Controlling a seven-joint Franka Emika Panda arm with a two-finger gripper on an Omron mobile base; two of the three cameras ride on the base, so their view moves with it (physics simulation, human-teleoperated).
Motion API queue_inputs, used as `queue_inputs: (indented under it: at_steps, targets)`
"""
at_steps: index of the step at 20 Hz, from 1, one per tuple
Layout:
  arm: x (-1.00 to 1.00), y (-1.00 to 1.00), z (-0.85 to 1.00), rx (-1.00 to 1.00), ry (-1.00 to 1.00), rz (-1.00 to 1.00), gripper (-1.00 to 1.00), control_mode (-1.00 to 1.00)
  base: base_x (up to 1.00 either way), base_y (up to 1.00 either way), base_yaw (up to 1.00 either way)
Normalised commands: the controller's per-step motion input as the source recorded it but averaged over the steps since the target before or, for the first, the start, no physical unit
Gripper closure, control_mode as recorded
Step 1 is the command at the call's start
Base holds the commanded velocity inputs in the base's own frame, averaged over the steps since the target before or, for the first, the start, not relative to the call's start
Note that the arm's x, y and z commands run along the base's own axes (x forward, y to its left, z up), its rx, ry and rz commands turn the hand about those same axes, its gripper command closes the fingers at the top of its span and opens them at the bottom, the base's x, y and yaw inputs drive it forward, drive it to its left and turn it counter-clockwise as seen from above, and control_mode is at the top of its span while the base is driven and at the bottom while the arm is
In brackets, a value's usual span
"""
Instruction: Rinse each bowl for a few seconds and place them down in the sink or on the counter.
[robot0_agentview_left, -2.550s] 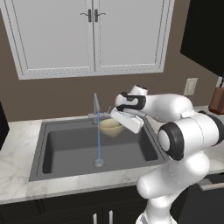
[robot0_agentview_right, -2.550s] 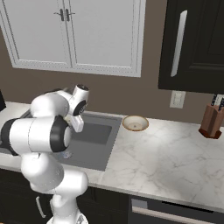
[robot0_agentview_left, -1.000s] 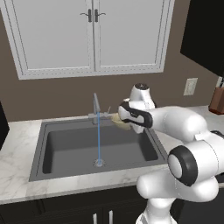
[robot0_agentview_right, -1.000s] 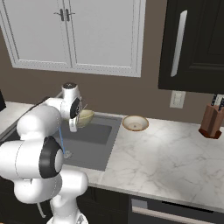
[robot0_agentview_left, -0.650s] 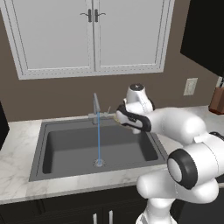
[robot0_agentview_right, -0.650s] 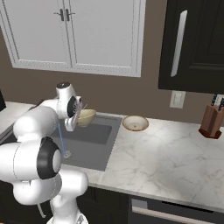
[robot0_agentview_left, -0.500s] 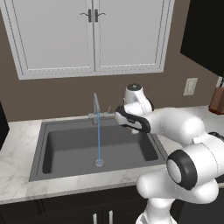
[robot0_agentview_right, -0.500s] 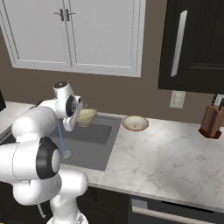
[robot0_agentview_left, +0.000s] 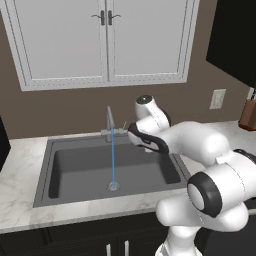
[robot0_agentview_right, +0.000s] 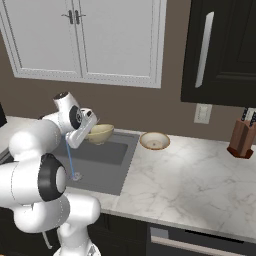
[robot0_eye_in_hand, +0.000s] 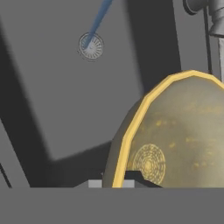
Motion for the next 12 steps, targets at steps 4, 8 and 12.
queue_inputs:
  at_steps: [4, 8, 12]
  targets:
    - [0.0, 0.0, 0.04, -0.05, -0.01, -0.23, 1.0, -1.0, 0.0, 0.0, 0.0]
    - [0.0, -0.03, 0.0, -0.03, -0.01, -0.22, 1.0, -1.0, 0.0, 0.0, 0.0]
    - [0.0, -0.25, 0.0, -0.01, 0.0, -0.16, 1.0, -1.0, 0.0, 0.0, 0.0]
